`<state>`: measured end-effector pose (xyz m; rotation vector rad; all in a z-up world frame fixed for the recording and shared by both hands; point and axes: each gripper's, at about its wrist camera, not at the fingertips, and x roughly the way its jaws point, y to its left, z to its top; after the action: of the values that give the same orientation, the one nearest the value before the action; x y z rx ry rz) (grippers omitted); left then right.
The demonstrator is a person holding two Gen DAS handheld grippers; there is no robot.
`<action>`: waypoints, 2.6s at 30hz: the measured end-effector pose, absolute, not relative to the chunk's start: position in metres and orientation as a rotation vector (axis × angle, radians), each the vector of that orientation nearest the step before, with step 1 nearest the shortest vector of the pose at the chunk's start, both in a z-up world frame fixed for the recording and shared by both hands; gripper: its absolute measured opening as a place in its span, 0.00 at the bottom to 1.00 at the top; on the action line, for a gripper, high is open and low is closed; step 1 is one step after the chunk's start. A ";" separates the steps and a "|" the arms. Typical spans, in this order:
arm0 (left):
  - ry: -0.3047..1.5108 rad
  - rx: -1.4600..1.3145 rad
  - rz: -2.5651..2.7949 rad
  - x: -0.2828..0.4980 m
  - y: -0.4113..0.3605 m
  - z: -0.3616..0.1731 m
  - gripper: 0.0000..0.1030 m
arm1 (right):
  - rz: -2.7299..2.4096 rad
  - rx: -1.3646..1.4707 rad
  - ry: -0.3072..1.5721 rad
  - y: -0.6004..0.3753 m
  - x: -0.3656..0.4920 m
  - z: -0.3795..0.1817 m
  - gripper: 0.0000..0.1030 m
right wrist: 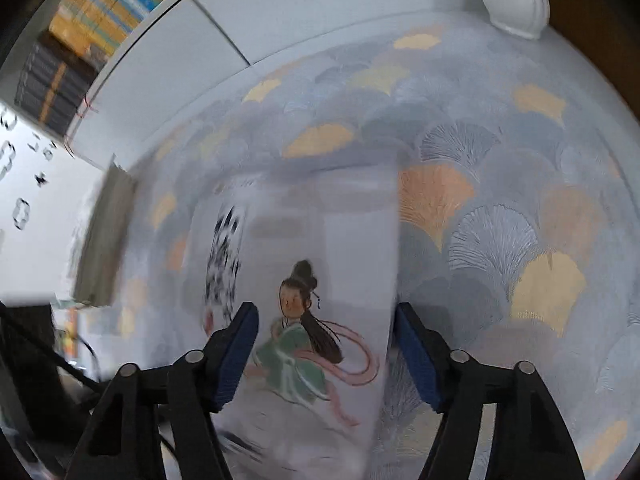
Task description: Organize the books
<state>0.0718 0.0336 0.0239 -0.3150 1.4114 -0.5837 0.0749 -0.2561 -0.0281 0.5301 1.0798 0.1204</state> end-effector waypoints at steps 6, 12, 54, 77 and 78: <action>1.380 -0.378 -0.528 0.041 0.041 0.017 0.36 | 0.207 0.498 1.129 -0.248 0.018 -0.036 0.58; 1.336 -0.747 -0.779 0.024 0.039 0.032 0.35 | 0.265 0.544 1.109 -0.254 -0.006 -0.043 0.56; 1.154 -0.296 -0.731 0.000 0.034 0.127 0.14 | 0.273 0.323 0.978 -0.182 -0.059 0.026 0.31; 0.972 -0.395 -0.523 0.165 0.303 0.140 0.18 | 0.334 0.178 0.800 0.082 0.114 0.115 0.33; 0.987 -0.401 -0.518 0.168 0.306 0.136 0.18 | 0.317 0.168 0.812 0.089 0.121 0.111 0.33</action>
<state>0.1681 0.3058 0.1357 -0.4011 0.9872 -0.5177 0.1206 0.0886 0.1115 0.1685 0.8124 0.3170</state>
